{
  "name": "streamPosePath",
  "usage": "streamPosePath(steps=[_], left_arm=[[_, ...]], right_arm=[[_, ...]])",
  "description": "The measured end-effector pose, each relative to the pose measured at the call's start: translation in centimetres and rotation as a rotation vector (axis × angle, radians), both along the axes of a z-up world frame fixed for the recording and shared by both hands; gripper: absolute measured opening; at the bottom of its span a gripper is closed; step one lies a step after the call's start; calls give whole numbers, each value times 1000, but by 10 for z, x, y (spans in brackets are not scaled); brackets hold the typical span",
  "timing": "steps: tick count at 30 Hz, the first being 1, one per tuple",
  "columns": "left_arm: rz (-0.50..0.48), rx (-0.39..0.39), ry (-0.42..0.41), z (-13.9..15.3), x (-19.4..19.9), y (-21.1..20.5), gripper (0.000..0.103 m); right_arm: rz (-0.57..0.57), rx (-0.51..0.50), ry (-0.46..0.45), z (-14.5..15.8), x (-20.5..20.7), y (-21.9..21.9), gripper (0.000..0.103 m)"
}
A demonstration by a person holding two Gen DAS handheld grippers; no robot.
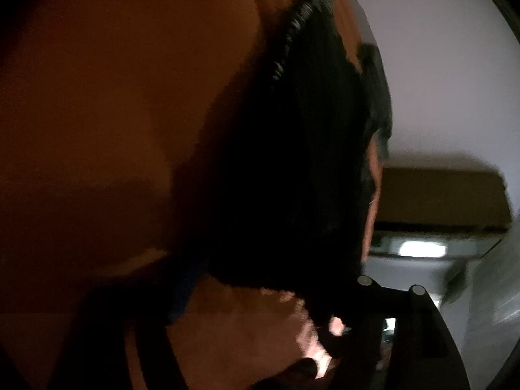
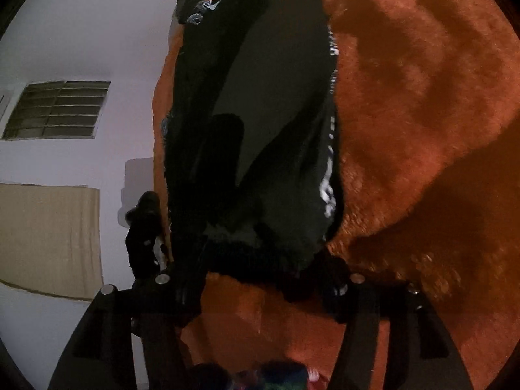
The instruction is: Fold clothes
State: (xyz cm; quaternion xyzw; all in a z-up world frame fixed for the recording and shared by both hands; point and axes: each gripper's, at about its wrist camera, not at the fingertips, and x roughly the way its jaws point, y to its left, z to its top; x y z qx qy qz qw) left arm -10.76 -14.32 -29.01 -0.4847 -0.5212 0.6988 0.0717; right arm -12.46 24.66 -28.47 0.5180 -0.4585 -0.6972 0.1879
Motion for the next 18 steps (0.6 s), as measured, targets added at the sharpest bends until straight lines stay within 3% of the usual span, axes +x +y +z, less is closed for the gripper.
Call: streamPosePath(steps=[2,3,4,5,10,13,15,18], left_arm=[[9,24,37,4,-2,4,70],[29,26,58,8,-1,3,40],[53,5,70,13,0,2,10],[76,-22,77,18,1,1,10],[136,-47,58,32,10,3,10],[70,-177,50,38,0,12,11],[48,-202,23,31,-2,12,11],[54,-178,7,26,-4,6,12]], right_arm=[[-14,1,19,-1,-1,0,57],[-30,11,29,1,-1,2,35],[-47,22,39,2,0,5,22],[-51,46,34,4,0,4,13],[-66,145,38,30,3,-4,12],[-37,242,63,49,1,-3,12],[-19,304,60,44,-1,-5,12],[-29,246,4,16,2,3,12]])
